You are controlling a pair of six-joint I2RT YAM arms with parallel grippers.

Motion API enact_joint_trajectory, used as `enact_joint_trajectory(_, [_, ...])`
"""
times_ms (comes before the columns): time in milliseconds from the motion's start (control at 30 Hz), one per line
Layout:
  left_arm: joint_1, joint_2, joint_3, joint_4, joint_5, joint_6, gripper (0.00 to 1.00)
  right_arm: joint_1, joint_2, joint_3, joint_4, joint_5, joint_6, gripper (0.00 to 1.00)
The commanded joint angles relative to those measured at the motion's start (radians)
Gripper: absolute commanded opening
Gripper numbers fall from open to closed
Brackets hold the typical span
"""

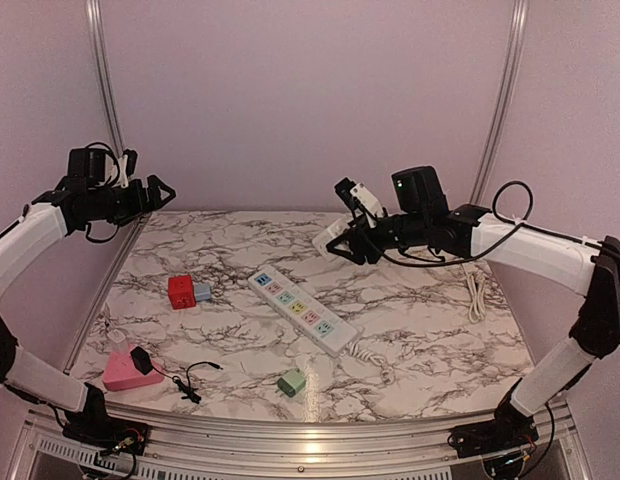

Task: Insert the plug
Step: Pass from the right arm to the left

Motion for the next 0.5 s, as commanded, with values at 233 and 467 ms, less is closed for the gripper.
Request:
enact_joint_trajectory(233, [-0.240, 0.120, 0.124, 0.006, 0.095, 0.185, 0.99, 0.006, 0.145, 0.256, -0.288, -0.169, -0.283, 0.13])
enact_joint_trajectory(467, [-0.334, 0.164, 0.170, 0.007, 0.313, 0.320, 0.99, 0.048, 0.211, 0.319, -0.391, -0.259, -0.376, 0.14])
